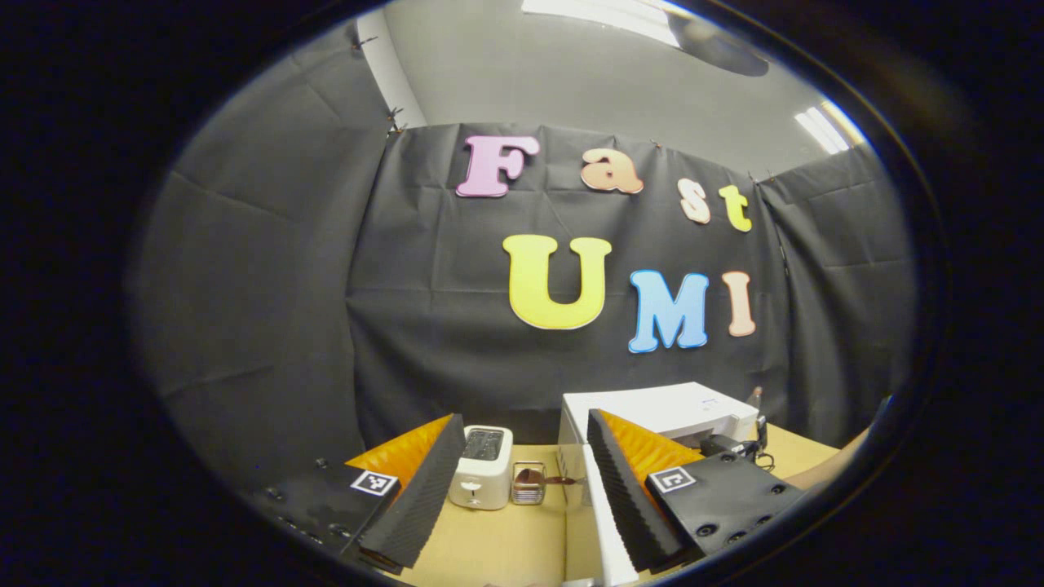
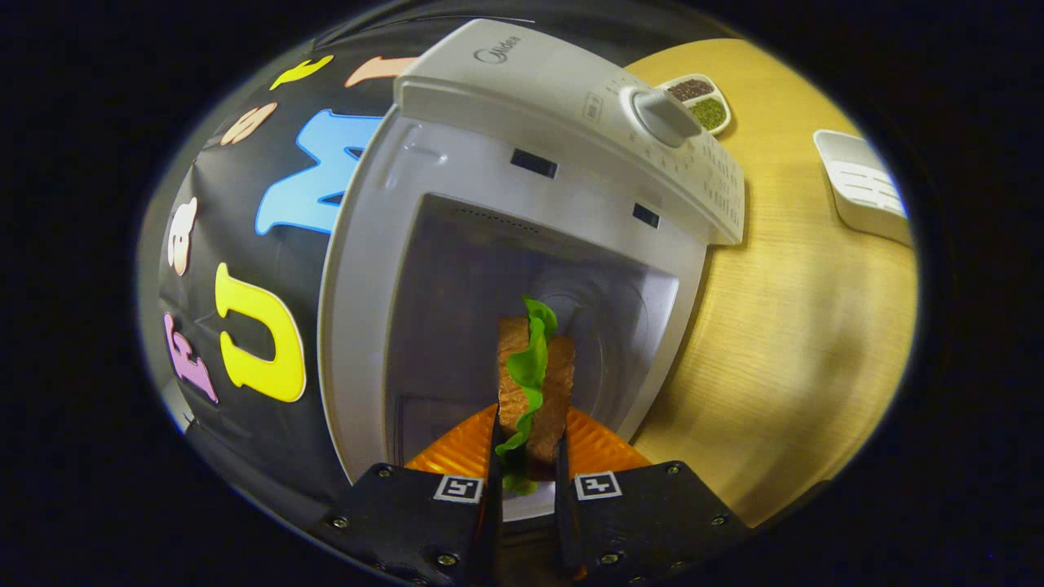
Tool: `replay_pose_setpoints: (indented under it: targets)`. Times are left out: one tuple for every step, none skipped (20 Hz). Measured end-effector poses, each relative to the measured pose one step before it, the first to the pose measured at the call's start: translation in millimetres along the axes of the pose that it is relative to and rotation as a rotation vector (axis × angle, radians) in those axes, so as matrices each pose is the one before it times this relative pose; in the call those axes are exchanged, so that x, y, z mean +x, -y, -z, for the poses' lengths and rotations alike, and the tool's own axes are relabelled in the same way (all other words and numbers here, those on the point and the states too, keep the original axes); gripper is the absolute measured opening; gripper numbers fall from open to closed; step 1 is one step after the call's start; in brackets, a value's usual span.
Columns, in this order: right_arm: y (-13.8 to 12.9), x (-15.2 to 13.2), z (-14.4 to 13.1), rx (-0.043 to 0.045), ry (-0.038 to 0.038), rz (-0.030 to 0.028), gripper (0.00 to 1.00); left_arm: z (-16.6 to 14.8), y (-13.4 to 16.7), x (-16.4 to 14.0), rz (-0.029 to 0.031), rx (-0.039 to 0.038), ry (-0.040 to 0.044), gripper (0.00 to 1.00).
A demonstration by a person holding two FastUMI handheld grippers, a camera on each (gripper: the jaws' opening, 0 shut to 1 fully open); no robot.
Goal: Open the microwave oven with the left hand, put the food in, and close the microwave oven.
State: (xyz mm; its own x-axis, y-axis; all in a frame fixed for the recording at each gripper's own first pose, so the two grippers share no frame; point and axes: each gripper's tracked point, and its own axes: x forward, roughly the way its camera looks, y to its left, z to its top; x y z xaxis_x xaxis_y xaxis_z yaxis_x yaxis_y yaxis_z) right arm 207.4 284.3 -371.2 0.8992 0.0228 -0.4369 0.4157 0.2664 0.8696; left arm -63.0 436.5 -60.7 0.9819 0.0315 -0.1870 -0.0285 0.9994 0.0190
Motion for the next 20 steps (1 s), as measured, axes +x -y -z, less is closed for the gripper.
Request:
replay_pose_setpoints:
  targets:
    - [-0.86, 8.27, 2.79, 0.02448, 0.01517, -0.00480, 0.27, 1.54, -6.60, 2.17, -0.01018, 0.00125, -0.00571, 0.96]
    - [0.55, 7.99, 1.73, 0.01967, 0.01266, -0.00233, 0.27, 0.39, -4.22, 1.94, -0.00911, -0.00352, -0.00553, 0.96]
    - [-0.52, 6.74, 3.17, 0.01568, 0.00999, 0.00100, 0.27, 0.55, -3.79, 1.01, -0.00445, -0.00575, -0.00457, 0.96]
    - [0.98, 8.26, 2.53, 0.02254, 0.00833, 0.00120, 0.27, 1.00, -3.33, 1.73, -0.00466, -0.00317, -0.00470, 0.96]
    - [-0.11, 8.15, 3.61, 0.02041, 0.00729, 0.00201, 0.27, 3.05, -4.86, 1.38, -0.00608, 0.00090, -0.00539, 0.96]
    - [0.81, 8.48, -0.02, 0.01193, 0.00961, -0.00253, 0.27, 1.05, -3.77, 1.72, -0.00728, 0.00228, -0.00663, 0.97]
    - [-1.17, 7.92, 0.02, 0.00723, 0.00727, -0.01674, 0.27, 1.26, -2.55, 1.30, -0.00767, 0.00081, -0.00620, 0.96]
    - [1.20, 5.93, 1.67, -0.00006, -0.00394, -0.00910, 0.26, 1.37, -2.62, 0.53, -0.00577, -0.00123, -0.00654, 0.96]
    - [1.80, 4.98, 1.02, 0.00363, -0.00867, -0.00899, 0.27, 1.73, -2.36, 0.38, -0.00482, -0.00141, -0.00647, 0.96]
    - [1.87, 2.40, -0.81, 0.01385, -0.00596, -0.00284, 0.29, 2.95, -0.24, -0.08, -0.00216, -0.00052, -0.00444, 0.96]
    - [0.54, 3.10, -0.26, 0.01541, -0.00594, -0.00984, 0.34, 3.17, -1.15, 0.32, -0.00059, -0.00083, -0.00447, 0.96]
    - [2.69, -2.79, -2.36, 0.00398, -0.01242, 0.00048, 0.40, 1.11, 0.25, 0.98, 0.00134, -0.00156, -0.00380, 0.96]
    - [4.29, 0.65, 0.79, -0.00085, -0.01612, 0.01097, 0.42, 2.80, 1.83, 1.29, 0.00335, -0.00320, -0.00356, 0.97]
    - [1.51, -1.40, -0.78, -0.00522, -0.01428, 0.00341, 0.49, -0.31, 2.45, 1.29, 0.00665, -0.00312, -0.00323, 0.97]
    - [-1.55, -2.58, 0.28, -0.00676, -0.01254, -0.00243, 0.51, 1.15, 2.68, 1.54, 0.00697, -0.00133, 0.00050, 0.96]
    - [-1.43, -6.81, -0.67, -0.02119, -0.00986, 0.00340, 0.54, -0.57, 3.51, 3.38, 0.00843, 0.00035, 0.00169, 0.96]
    - [0.34, -6.38, -0.25, -0.03370, -0.00880, 0.01029, 0.60, -0.35, 4.14, 2.01, 0.01034, 0.00007, 0.00571, 0.97]
    - [4.10, -6.34, 0.86, -0.04576, -0.01467, 0.02500, 0.70, -2.00, 6.44, 2.38, 0.01170, -0.00059, 0.00663, 0.96]
    - [4.40, -9.46, -0.87, -0.04716, -0.00461, 0.02331, 0.72, -2.32, 6.26, 2.67, 0.01281, 0.00039, 0.00815, 0.96]
    - [5.69, -7.93, -1.96, -0.04563, 0.00081, 0.02609, 0.72, -2.23, 5.00, 1.97, 0.01116, 0.00167, 0.00673, 0.96]
